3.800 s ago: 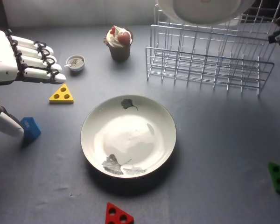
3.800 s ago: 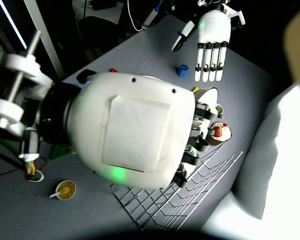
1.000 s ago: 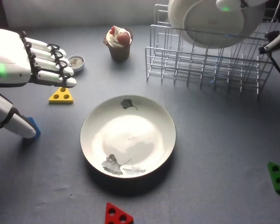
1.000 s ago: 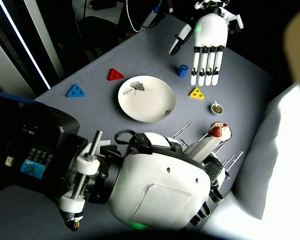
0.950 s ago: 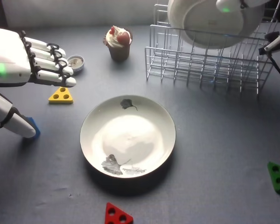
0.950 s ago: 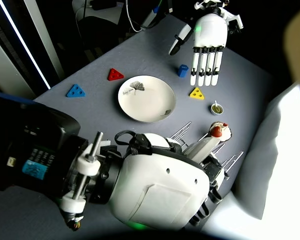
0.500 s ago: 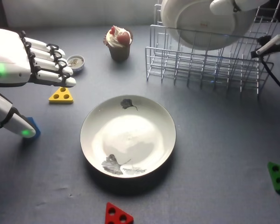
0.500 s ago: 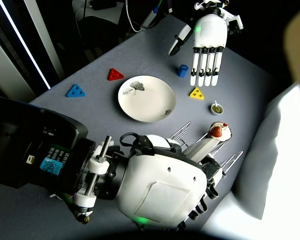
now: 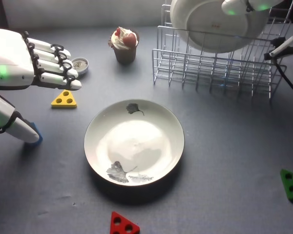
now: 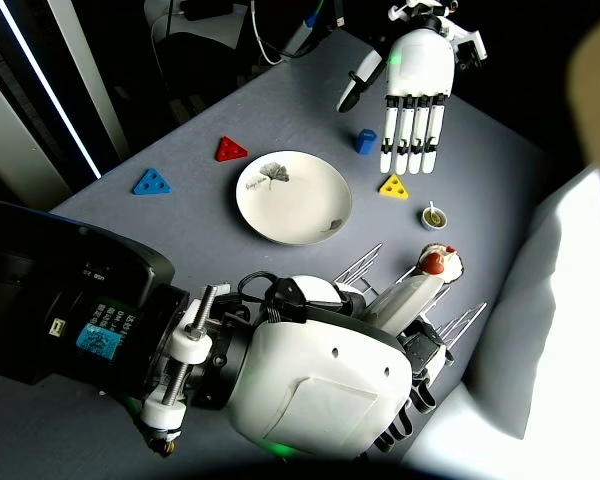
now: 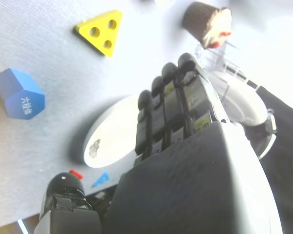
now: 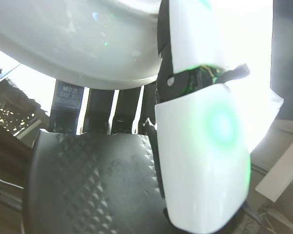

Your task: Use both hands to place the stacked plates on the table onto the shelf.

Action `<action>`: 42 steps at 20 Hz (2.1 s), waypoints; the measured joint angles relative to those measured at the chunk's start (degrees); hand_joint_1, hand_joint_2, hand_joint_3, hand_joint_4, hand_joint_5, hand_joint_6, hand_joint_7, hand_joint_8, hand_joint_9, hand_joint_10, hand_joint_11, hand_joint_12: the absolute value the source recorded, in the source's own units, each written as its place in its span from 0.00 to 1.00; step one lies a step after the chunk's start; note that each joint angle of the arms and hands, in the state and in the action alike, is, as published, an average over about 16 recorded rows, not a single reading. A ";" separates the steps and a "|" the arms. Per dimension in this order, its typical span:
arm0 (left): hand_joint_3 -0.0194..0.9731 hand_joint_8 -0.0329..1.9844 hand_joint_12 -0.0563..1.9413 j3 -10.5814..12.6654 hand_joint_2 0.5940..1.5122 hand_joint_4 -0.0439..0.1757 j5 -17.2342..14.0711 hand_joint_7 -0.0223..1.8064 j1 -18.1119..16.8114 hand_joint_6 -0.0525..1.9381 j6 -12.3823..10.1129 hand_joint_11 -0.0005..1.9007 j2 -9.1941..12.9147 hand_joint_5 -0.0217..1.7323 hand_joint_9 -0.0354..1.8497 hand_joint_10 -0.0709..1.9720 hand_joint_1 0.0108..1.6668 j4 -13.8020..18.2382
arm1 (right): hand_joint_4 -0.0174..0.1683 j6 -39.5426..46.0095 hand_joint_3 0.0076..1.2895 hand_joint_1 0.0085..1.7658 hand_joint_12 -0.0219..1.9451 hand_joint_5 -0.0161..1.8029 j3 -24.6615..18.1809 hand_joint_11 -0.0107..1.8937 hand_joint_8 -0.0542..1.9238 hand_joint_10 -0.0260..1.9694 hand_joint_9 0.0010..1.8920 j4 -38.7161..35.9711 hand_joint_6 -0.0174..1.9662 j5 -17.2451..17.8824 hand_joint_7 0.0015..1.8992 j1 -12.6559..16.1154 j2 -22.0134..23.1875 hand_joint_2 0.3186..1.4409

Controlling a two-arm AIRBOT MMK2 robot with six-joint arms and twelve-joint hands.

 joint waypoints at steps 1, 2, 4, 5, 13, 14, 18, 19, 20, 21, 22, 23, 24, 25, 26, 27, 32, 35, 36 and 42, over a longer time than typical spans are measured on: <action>0.02 0.02 0.03 0.00 0.42 0.24 -0.09 0.12 -0.03 0.04 -0.12 0.09 -0.01 0.11 0.13 0.04 0.00 0.01 | 0.04 0.10 0.00 0.82 0.42 0.50 0.02 0.56 0.33 0.37 0.58 -0.01 0.47 0.01 0.58 -0.04 0.04 0.55; 0.02 0.02 0.03 0.01 0.42 0.24 -0.18 0.12 -0.05 0.04 -0.25 0.09 -0.02 0.11 0.13 0.04 0.00 0.03 | 0.04 0.19 0.00 0.82 0.37 0.50 0.03 0.57 0.32 0.34 0.58 -0.02 0.47 0.03 0.59 -0.07 0.08 0.55; 0.02 0.02 0.03 0.04 0.42 0.24 -0.40 0.12 -0.10 0.04 -0.60 0.09 -0.05 0.11 0.13 0.04 0.00 0.08 | 0.04 0.34 0.00 0.81 0.29 0.52 0.03 0.58 0.31 0.30 0.58 -0.05 0.46 0.08 0.59 -0.13 0.16 0.55; 0.02 0.02 0.03 0.07 0.42 0.24 -0.54 0.12 -0.11 0.04 -0.80 0.09 -0.08 0.11 0.13 0.04 0.00 0.07 | 0.04 0.40 0.00 0.81 0.25 0.52 0.02 0.59 0.29 0.28 0.58 -0.06 0.45 0.10 0.59 -0.15 0.21 0.55; 0.02 0.02 0.03 0.53 0.42 0.24 -1.74 0.12 -0.18 0.04 -2.40 0.09 -0.37 0.12 0.13 0.04 0.00 -0.11 | 0.04 0.78 0.00 0.73 0.04 0.55 -0.22 0.61 0.13 0.07 0.58 -0.10 0.30 0.82 0.57 -0.49 0.55 0.57; 0.02 0.02 0.03 0.59 0.42 0.24 -1.90 0.13 -0.19 0.04 -2.62 0.09 -0.41 0.12 0.13 0.04 0.00 -0.13 | 0.05 0.83 0.00 0.72 0.04 0.55 -0.27 0.61 0.11 0.04 0.58 -0.09 0.27 0.95 0.56 -0.52 0.57 0.58; 0.02 0.02 0.03 0.95 0.42 0.23 -2.88 0.13 -0.21 0.04 -3.65 0.09 -0.58 0.12 0.13 0.04 0.00 -0.10 | 0.06 1.03 0.00 0.67 0.03 0.53 -0.49 0.58 0.05 0.02 0.56 -0.09 0.17 1.44 0.53 -0.62 0.69 0.59; 0.02 0.02 0.03 1.10 0.42 0.24 -3.26 0.13 -0.22 0.04 -3.94 0.09 -0.63 0.12 0.13 0.04 0.00 -0.07 | 0.06 1.08 0.00 0.66 0.02 0.52 -0.57 0.58 0.04 0.02 0.55 -0.11 0.15 1.54 0.52 -0.63 0.74 0.60; 0.02 0.02 0.03 1.26 0.42 0.24 -3.67 0.13 -0.23 0.04 -4.25 0.09 -0.68 0.12 0.13 0.04 0.00 -0.03 | 0.06 1.13 0.00 0.65 0.02 0.51 -0.67 0.57 0.03 0.01 0.55 -0.14 0.12 1.64 0.51 -0.63 0.79 0.60; 0.02 0.02 0.03 1.42 0.42 0.24 -4.15 0.13 -0.23 0.04 -4.57 0.09 -0.73 0.12 0.13 0.04 0.00 0.01 | 0.07 1.18 0.00 0.64 0.02 0.50 -0.77 0.56 0.03 0.01 0.54 -0.22 0.10 1.74 0.51 -0.61 0.85 0.60; 0.02 0.02 0.03 1.58 0.42 0.24 -4.68 0.13 -0.24 0.04 -4.92 0.09 -0.77 0.11 0.13 0.04 0.00 0.06 | 0.07 1.23 0.00 0.63 0.02 0.49 -0.88 0.56 0.03 0.01 0.54 -0.34 0.08 1.84 0.50 -0.58 0.92 0.61; 0.02 0.02 0.03 1.72 0.42 0.24 -5.28 0.13 -0.24 0.04 -5.29 0.09 -0.81 0.11 0.13 0.04 0.00 0.12 | 0.07 1.28 0.00 0.63 0.02 0.48 -1.02 0.55 0.03 0.01 0.53 -0.48 0.06 1.94 0.50 -0.52 1.01 0.61; 0.02 0.02 0.03 1.84 0.42 0.24 -5.94 0.13 -0.23 0.04 -5.67 0.09 -0.84 0.11 0.13 0.04 0.00 0.18 | 0.07 1.33 0.00 0.62 0.02 0.48 -1.18 0.54 0.03 0.01 0.53 -0.67 0.04 2.01 0.50 -0.43 1.11 0.61; 0.02 0.02 0.03 1.91 0.42 0.24 -6.65 0.13 -0.21 0.04 -6.07 0.09 -0.87 0.11 0.13 0.04 0.00 0.25 | 0.08 1.36 0.00 0.61 0.02 0.47 -1.35 0.54 0.03 0.01 0.52 -0.91 0.02 2.06 0.49 -0.32 1.22 0.61; 0.02 0.02 0.03 1.96 0.42 0.24 -7.40 0.13 -0.18 0.04 -6.48 0.09 -0.90 0.11 0.13 0.04 0.00 0.33 | 0.08 1.38 0.00 0.61 0.02 0.47 -1.55 0.53 0.03 0.01 0.52 -1.16 0.02 2.08 0.49 -0.19 1.35 0.61; 0.02 0.02 0.03 1.96 0.42 0.23 -8.19 0.13 -0.14 0.04 -6.90 0.09 -0.93 0.11 0.13 0.04 0.00 0.40 | 0.08 1.40 0.00 0.61 0.02 0.46 -1.77 0.53 0.03 0.01 0.52 -1.46 0.02 2.08 0.49 -0.04 1.50 0.61; 0.02 0.02 0.03 1.47 0.42 0.24 -12.12 0.13 0.30 0.04 -8.58 0.09 -1.01 0.11 0.13 0.04 0.00 0.79 | 0.08 1.48 0.00 0.58 0.02 0.43 -3.39 0.48 0.03 0.01 0.47 -6.03 0.02 2.70 0.45 0.88 2.68 0.60; 0.02 0.02 0.03 0.78 0.42 0.24 -13.90 0.12 0.62 0.04 -9.08 0.09 -0.96 0.11 0.13 0.04 0.00 0.90 | 0.08 0.61 0.00 0.56 0.02 0.40 -5.30 0.45 0.03 0.01 0.43 -12.95 0.02 4.83 0.41 1.43 3.93 0.59; 0.02 0.02 0.03 0.43 0.42 0.24 -14.36 0.12 0.76 0.04 -9.15 0.09 -0.93 0.11 0.13 0.04 0.00 0.94 | 0.08 -0.27 0.00 0.55 0.02 0.38 -6.28 0.43 0.03 0.01 0.42 -15.82 0.02 5.96 0.40 1.59 4.51 0.59; 0.02 0.02 0.03 -2.29 0.42 0.23 -15.32 0.13 1.86 0.04 -8.64 0.09 -0.64 0.11 0.13 0.04 0.00 1.99 | 0.10 -10.74 0.00 0.50 0.02 0.28 -15.36 0.32 0.03 0.01 0.30 -34.26 0.02 14.05 0.29 1.21 8.76 0.55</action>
